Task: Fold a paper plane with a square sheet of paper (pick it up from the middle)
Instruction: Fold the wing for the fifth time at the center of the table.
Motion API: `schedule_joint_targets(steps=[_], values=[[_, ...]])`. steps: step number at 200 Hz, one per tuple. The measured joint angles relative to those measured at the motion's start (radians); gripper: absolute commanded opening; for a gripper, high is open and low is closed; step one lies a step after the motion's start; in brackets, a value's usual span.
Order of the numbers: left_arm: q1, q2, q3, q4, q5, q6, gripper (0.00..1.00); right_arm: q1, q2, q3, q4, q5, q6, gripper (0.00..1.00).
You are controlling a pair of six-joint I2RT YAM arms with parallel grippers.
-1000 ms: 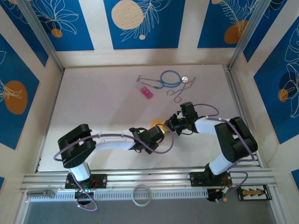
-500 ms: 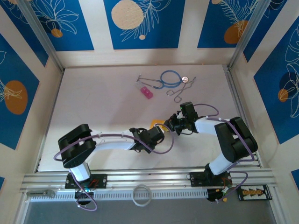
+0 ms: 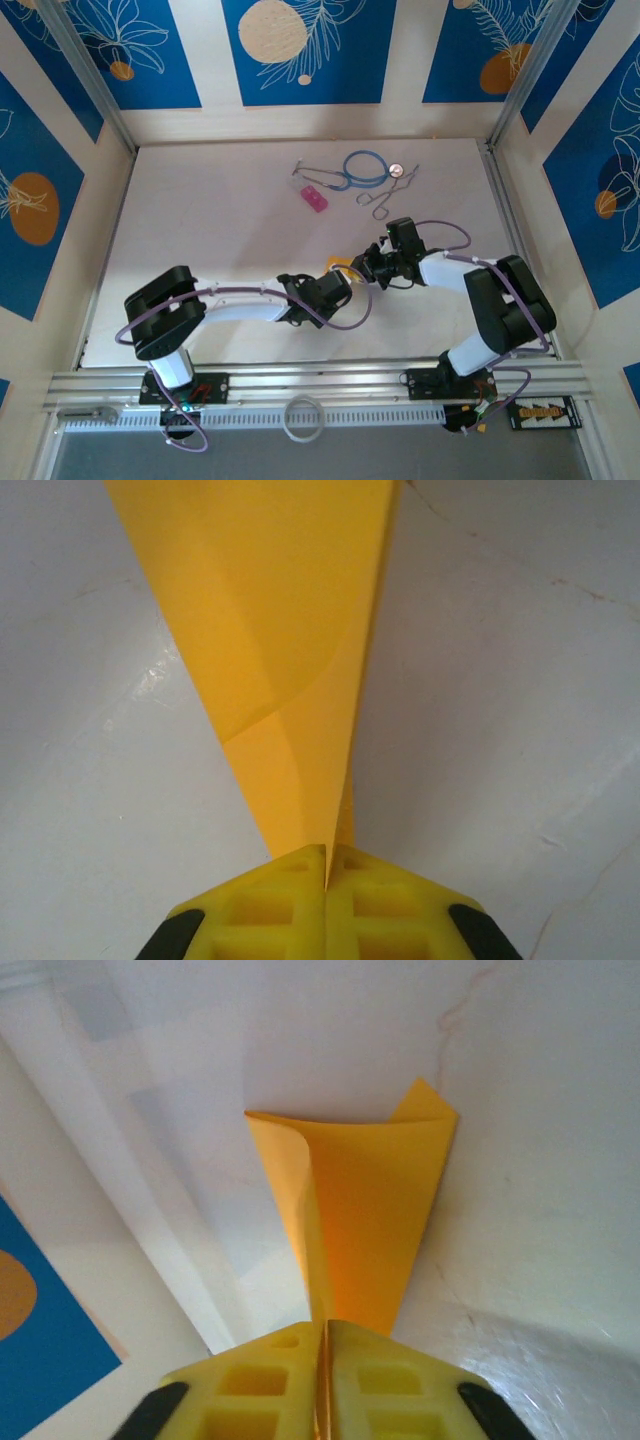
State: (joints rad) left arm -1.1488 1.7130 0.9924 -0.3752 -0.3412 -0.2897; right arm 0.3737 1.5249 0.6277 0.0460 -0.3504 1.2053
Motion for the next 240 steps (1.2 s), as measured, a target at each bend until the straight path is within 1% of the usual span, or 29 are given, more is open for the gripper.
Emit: schedule_joint_targets(steps=[31,39,45,92,110,127,157,180,207,240], values=[[0.001,0.041,0.000,0.003,0.031,-0.044,0.00,-0.003,-0.092,0.012,-0.136,0.076,-0.077,0.24],[0.001,0.052,0.000,0.008,0.035,-0.053,0.00,-0.006,-0.116,0.012,-0.165,0.092,-0.094,0.29],[0.001,0.053,0.003,0.010,0.042,-0.063,0.00,-0.011,-0.134,0.011,-0.187,0.102,-0.105,0.31],[0.010,0.056,0.005,0.021,0.073,-0.109,0.00,-0.061,-0.262,-0.048,-0.250,0.134,-0.155,0.33],[0.029,0.053,0.004,0.031,0.109,-0.129,0.00,-0.067,-0.298,-0.078,-0.249,0.128,-0.174,0.32],[0.066,0.045,-0.016,0.094,0.192,-0.151,0.00,-0.068,-0.320,-0.102,-0.230,0.103,-0.191,0.29],[0.150,0.042,-0.077,0.274,0.419,-0.211,0.00,-0.055,-0.351,-0.150,-0.172,0.070,-0.216,0.23],[0.201,0.057,-0.111,0.376,0.570,-0.258,0.00,-0.019,-0.364,-0.183,-0.113,0.058,-0.232,0.18],[0.232,0.077,-0.158,0.508,0.691,-0.318,0.00,0.034,-0.364,-0.201,-0.048,0.055,-0.257,0.09],[0.260,0.087,-0.212,0.628,0.782,-0.382,0.00,0.100,-0.343,-0.199,0.017,0.065,-0.296,0.07]])
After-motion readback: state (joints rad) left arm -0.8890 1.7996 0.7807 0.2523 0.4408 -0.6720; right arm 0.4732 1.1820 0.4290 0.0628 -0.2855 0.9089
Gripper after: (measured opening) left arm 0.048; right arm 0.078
